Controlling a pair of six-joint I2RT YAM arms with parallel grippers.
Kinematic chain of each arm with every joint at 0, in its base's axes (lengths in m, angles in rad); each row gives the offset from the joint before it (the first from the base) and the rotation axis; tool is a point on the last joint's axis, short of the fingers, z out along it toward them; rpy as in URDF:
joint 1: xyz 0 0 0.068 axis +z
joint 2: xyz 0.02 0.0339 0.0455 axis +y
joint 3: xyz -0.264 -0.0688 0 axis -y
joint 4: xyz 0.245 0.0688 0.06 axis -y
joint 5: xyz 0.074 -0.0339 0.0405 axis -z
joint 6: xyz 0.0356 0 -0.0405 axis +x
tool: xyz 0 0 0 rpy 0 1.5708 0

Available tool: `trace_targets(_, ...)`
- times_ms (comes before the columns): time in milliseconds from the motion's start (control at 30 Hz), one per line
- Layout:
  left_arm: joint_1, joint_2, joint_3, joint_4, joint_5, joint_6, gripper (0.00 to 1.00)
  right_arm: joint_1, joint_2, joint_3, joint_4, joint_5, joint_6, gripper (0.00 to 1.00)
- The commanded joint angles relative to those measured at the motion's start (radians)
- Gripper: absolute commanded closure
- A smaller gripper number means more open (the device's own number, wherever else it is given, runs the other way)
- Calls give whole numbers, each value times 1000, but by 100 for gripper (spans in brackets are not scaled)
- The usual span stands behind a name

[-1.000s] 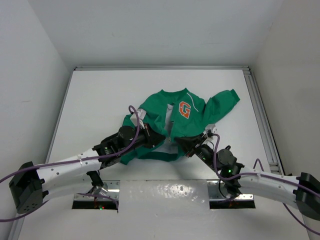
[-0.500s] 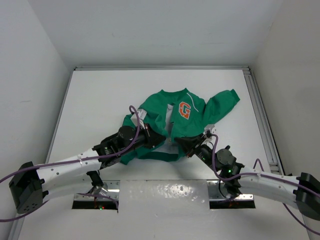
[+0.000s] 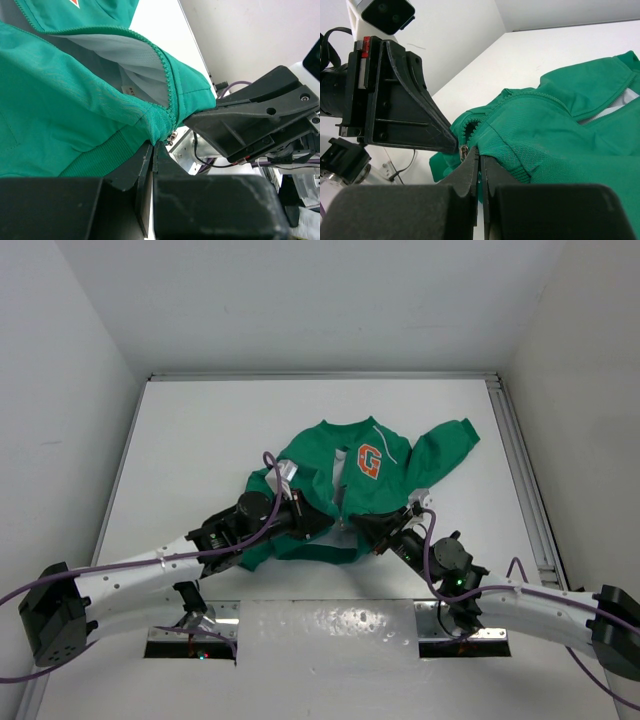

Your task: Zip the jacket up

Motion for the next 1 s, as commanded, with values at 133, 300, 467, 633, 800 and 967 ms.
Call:
trace_targets(133,3,-3,30,41,28,-9,100,8,-3,22,93,12,-18,100)
trace_targets(300,3,-5,24,35,-1,-20,100,8,11,16,124,7,1,100)
trace_targets(467,3,-2,23,36,-19,-24,100,8,43,11,150,7,30,100)
trace_targets(633,3,11,21,38,-13,-29,100,8,63,17,148,15,33,100)
trace_targets(800,3,5,16,35,-27,-44,100,8,83,14,179,-5,33,100)
trace_targets(967,3,6,18,10,-67,-50,100,8,73,22,199,1,39,100)
